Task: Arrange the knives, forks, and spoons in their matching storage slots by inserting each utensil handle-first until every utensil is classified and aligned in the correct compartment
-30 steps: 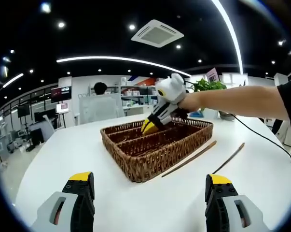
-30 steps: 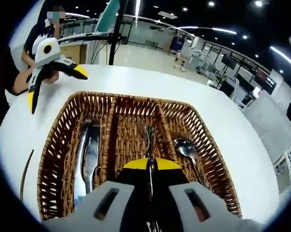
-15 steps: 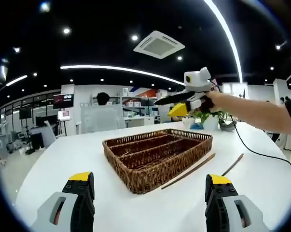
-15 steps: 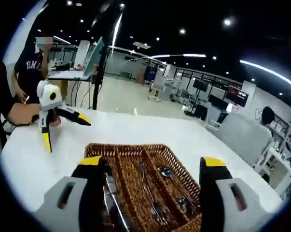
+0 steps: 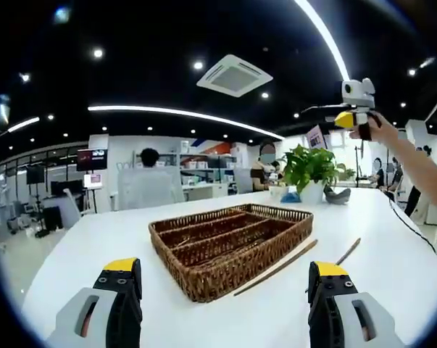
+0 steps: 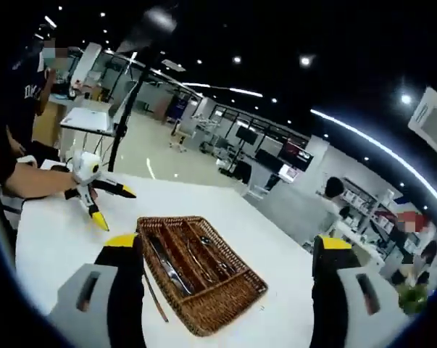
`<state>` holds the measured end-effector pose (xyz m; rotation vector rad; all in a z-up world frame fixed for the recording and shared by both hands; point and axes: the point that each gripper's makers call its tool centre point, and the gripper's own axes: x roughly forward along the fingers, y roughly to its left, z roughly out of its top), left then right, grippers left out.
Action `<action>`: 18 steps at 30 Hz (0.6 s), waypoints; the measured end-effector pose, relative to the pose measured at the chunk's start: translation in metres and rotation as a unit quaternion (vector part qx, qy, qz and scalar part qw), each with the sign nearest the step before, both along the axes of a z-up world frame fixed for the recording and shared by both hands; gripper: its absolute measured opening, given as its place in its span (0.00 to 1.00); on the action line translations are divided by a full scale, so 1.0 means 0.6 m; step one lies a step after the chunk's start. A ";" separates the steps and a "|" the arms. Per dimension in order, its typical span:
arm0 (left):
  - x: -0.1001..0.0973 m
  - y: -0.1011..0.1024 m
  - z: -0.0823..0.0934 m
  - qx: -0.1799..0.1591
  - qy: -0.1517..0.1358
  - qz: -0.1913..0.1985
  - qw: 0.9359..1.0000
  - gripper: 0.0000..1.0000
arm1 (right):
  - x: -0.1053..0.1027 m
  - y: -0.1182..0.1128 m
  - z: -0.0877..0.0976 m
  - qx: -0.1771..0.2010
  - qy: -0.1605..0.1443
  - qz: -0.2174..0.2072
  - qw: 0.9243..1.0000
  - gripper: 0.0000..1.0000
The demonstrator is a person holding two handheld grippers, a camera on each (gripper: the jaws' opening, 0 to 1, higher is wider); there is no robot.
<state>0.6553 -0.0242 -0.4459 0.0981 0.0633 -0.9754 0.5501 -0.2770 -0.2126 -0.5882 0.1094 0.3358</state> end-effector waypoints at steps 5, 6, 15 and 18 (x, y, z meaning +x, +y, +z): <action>-0.018 -0.007 0.022 -0.007 -0.011 -0.020 1.000 1.00 | -0.104 -0.055 0.074 0.005 -0.039 -0.061 0.997 0.99; -0.021 -0.008 0.026 -0.009 -0.014 -0.023 1.000 1.00 | -0.116 -0.058 0.078 0.014 -0.048 -0.067 0.996 0.99; -0.018 0.002 0.034 -0.026 -0.018 -0.023 0.999 1.00 | -0.127 -0.052 -0.018 0.141 -0.084 -0.063 0.984 1.00; -0.018 0.003 0.033 -0.020 -0.021 -0.022 0.999 1.00 | -0.113 -0.046 -0.077 0.130 -0.073 -0.062 0.987 1.00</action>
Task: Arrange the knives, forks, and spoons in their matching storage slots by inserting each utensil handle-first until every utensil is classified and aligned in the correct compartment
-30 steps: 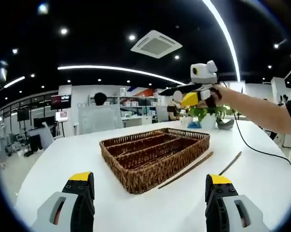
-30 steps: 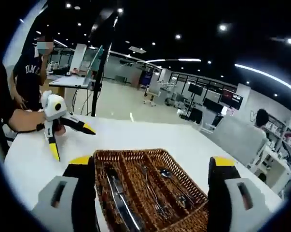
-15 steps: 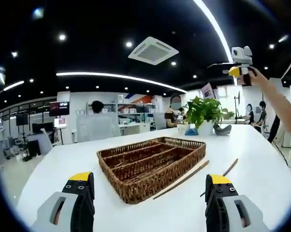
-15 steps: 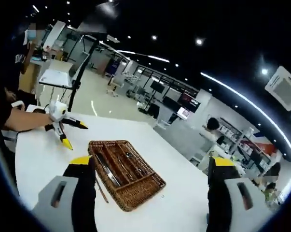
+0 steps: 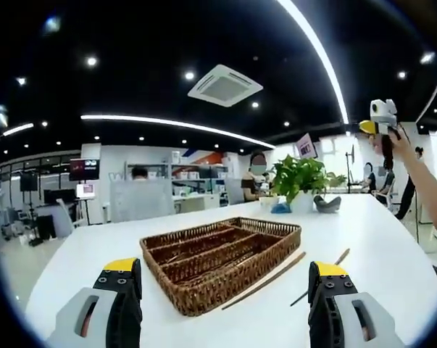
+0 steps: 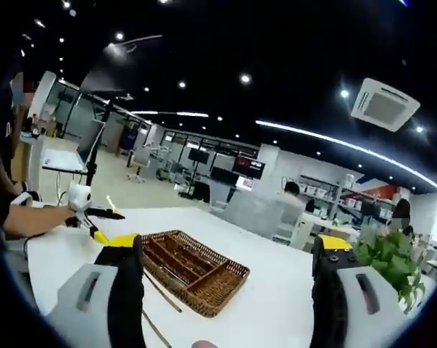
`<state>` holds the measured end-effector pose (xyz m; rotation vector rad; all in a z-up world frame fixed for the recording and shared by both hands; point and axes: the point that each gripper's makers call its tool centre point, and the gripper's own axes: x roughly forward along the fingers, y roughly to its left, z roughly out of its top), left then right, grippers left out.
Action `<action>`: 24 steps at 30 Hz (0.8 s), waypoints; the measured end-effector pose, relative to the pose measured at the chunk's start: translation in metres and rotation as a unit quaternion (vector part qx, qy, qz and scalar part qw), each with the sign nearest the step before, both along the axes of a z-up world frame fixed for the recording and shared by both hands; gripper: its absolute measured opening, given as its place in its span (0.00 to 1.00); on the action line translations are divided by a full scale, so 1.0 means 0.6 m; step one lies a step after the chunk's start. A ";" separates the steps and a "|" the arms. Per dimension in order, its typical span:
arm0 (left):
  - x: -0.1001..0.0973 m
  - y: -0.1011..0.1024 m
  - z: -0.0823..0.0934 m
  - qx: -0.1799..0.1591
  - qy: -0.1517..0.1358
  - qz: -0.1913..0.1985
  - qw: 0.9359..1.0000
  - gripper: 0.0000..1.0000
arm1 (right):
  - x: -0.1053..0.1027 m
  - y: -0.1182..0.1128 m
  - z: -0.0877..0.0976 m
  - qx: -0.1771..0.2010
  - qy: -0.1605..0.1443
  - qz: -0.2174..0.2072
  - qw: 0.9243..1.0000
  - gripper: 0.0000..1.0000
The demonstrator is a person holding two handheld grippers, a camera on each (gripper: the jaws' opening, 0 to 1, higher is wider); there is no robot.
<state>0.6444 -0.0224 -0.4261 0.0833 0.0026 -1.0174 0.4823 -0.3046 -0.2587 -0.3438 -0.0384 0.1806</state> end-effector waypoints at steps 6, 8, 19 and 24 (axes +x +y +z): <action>-0.014 -0.011 0.004 -0.002 -0.010 -0.016 1.000 1.00 | 0.010 0.001 -0.081 -0.007 0.015 0.030 0.999 1.00; -0.017 -0.017 -0.002 0.004 -0.004 -0.021 1.000 1.00 | 0.011 -0.005 -0.089 -0.007 0.008 0.038 0.999 1.00; -0.016 -0.008 -0.004 0.014 -0.010 -0.018 1.000 1.00 | 0.068 0.005 -0.181 0.002 0.024 0.132 0.991 1.00; -0.006 0.004 -0.004 0.009 -0.005 -0.004 1.000 1.00 | 0.104 0.003 -0.202 0.091 0.005 0.142 0.986 0.99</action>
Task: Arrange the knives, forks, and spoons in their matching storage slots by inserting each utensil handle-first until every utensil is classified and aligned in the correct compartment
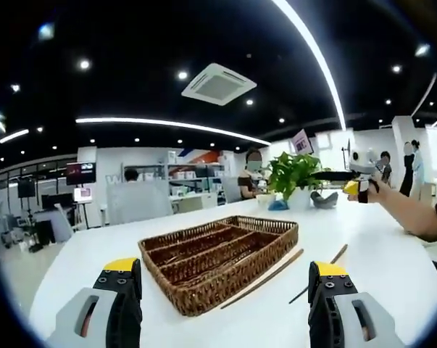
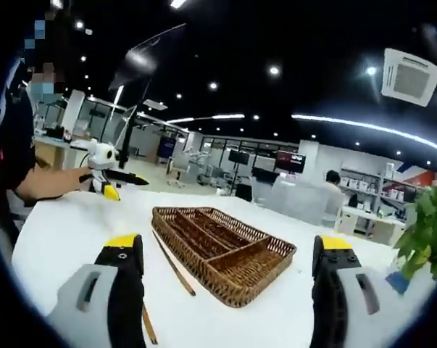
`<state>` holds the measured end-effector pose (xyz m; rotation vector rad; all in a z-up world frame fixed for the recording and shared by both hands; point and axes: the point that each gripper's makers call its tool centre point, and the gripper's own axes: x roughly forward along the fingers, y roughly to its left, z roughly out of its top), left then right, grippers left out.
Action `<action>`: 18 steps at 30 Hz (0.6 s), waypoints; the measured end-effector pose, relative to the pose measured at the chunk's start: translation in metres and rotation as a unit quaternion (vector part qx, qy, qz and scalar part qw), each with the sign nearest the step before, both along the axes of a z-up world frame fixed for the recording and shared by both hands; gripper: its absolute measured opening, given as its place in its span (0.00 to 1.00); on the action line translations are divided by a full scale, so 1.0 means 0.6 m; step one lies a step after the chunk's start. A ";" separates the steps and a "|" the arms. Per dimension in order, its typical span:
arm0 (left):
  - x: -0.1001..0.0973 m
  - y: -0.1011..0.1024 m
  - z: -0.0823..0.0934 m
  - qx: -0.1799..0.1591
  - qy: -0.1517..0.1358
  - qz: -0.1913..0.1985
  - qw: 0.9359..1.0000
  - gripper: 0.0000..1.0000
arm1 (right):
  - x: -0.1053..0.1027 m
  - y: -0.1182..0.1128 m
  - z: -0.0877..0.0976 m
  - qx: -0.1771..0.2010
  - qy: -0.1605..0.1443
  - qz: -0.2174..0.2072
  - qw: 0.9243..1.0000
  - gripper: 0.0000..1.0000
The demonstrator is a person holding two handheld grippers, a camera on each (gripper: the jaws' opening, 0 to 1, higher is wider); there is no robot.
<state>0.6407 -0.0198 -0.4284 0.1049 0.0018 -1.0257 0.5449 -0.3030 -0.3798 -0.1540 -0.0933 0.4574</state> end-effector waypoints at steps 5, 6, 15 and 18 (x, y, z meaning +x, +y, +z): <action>0.002 0.002 -0.002 0.002 -0.001 0.008 1.000 1.00 | 0.015 0.033 -0.059 0.017 0.023 0.026 0.999 0.99; 0.002 0.002 -0.002 0.004 -0.002 0.009 1.000 1.00 | 0.014 0.036 -0.060 0.014 0.022 0.027 0.999 0.99; 0.008 0.006 -0.005 0.004 0.001 0.016 1.000 1.00 | 0.012 0.043 -0.087 -0.011 0.049 0.030 0.998 0.98; 0.008 0.004 -0.006 0.002 0.004 0.016 1.000 1.00 | 0.012 0.043 -0.089 -0.015 0.049 0.027 0.998 0.95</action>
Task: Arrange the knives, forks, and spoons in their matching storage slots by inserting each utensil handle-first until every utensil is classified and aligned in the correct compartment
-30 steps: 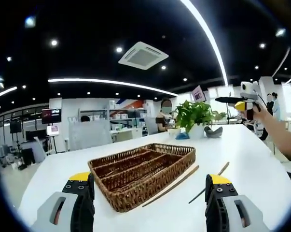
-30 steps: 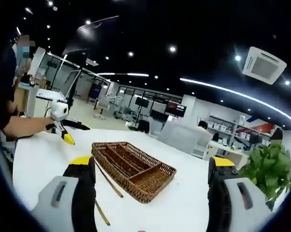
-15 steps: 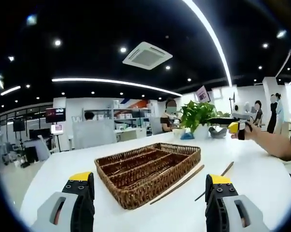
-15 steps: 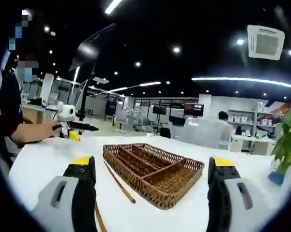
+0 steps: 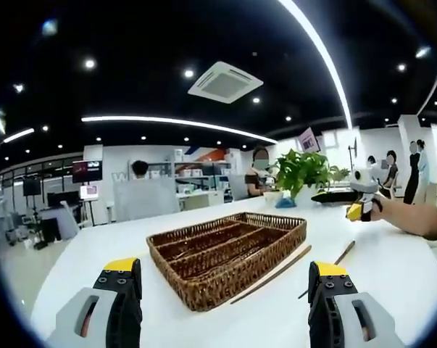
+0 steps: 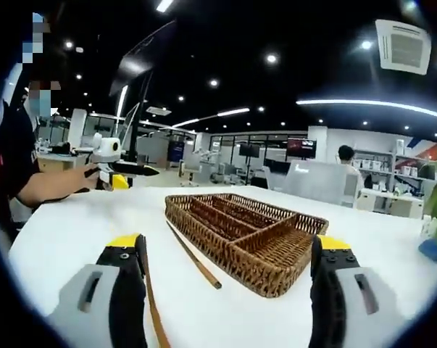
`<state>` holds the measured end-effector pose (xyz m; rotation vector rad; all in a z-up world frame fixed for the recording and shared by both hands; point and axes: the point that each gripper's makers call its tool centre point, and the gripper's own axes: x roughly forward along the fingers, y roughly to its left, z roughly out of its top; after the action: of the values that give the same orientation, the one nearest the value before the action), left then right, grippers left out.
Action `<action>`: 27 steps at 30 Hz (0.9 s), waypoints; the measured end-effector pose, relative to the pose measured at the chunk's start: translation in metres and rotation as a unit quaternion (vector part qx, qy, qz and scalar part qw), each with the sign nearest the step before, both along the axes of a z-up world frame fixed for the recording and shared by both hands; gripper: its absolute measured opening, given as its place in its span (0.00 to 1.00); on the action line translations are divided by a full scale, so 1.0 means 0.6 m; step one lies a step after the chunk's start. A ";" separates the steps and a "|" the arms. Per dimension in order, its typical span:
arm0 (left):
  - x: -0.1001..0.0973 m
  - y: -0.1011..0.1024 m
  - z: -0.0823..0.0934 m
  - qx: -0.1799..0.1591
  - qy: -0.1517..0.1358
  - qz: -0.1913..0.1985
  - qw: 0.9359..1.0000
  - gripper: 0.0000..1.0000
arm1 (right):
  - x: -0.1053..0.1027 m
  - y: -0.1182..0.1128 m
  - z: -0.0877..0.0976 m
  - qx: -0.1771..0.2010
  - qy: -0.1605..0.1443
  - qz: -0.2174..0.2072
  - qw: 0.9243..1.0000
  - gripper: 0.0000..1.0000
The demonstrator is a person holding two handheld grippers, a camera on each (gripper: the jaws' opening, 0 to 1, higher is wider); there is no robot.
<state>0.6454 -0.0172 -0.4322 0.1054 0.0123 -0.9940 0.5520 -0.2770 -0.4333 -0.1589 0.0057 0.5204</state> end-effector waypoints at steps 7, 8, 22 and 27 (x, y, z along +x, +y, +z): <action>-0.004 -0.005 0.002 0.001 -0.002 -0.003 1.000 1.00 | -0.002 0.016 -0.004 -0.018 -0.006 0.017 1.000 0.89; -0.004 -0.006 0.001 0.001 -0.002 -0.003 1.000 1.00 | -0.002 0.017 -0.005 -0.018 -0.004 0.017 1.000 0.89; 0.000 0.005 -0.011 0.008 0.012 0.000 1.000 1.00 | 0.009 0.070 -0.033 -0.082 0.058 0.088 0.991 0.72; 0.000 0.004 -0.007 0.006 0.010 -0.003 1.000 1.00 | 0.018 0.077 0.005 -0.066 0.057 0.123 0.989 0.57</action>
<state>0.6453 -0.0145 -0.4363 0.1075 0.0364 -1.0003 0.5628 -0.2310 -0.4303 -0.2610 0.1339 0.7755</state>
